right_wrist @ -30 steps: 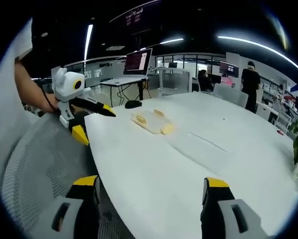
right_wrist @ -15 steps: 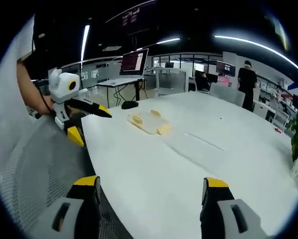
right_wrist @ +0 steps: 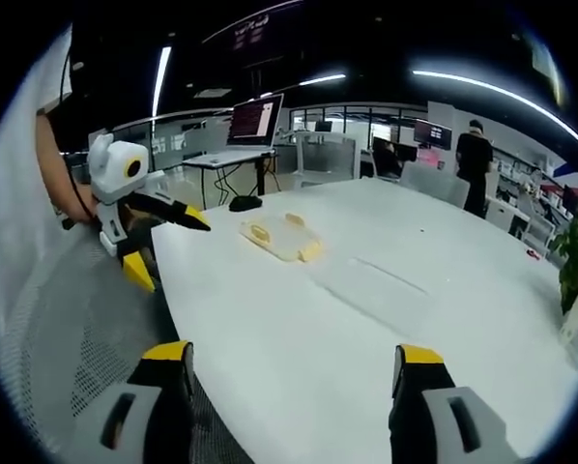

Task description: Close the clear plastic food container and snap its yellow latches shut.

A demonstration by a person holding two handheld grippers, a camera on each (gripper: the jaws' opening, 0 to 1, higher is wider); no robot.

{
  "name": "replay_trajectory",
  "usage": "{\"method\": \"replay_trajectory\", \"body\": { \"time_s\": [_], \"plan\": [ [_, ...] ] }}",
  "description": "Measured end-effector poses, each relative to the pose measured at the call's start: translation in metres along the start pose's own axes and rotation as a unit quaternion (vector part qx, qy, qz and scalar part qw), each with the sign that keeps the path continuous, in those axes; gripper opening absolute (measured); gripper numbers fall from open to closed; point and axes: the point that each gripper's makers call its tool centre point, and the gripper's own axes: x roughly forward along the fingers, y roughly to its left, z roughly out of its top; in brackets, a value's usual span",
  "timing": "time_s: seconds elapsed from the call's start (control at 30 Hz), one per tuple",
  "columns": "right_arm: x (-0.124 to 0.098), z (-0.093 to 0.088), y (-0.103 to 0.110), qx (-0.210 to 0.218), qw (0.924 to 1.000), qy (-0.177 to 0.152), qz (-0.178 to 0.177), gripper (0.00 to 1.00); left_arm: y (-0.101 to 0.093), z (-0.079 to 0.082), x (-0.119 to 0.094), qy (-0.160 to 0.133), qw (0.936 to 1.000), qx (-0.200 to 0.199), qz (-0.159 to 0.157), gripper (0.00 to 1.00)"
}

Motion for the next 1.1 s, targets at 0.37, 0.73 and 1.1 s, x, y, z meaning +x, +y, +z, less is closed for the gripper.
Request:
{"method": "replay_trajectory", "body": {
  "time_s": [0.37, 0.73, 1.1],
  "plan": [
    [0.003, 0.002, 0.006, -0.007, 0.9999, 0.002, 0.013, 0.88, 0.015, 0.006, -0.006, -0.018, 0.9994, -0.007, 0.03, 0.83],
    [0.004, 0.005, 0.009, -0.015, 0.9997, 0.002, 0.021, 0.88, 0.013, 0.004, -0.005, -0.007, 0.9998, -0.01, 0.017, 0.84],
    [0.015, 0.018, 0.006, -0.023, 0.9991, -0.004, 0.035, 0.86, 0.019, 0.005, -0.002, -0.002, 0.9999, -0.016, 0.004, 0.83]
  ]
}}
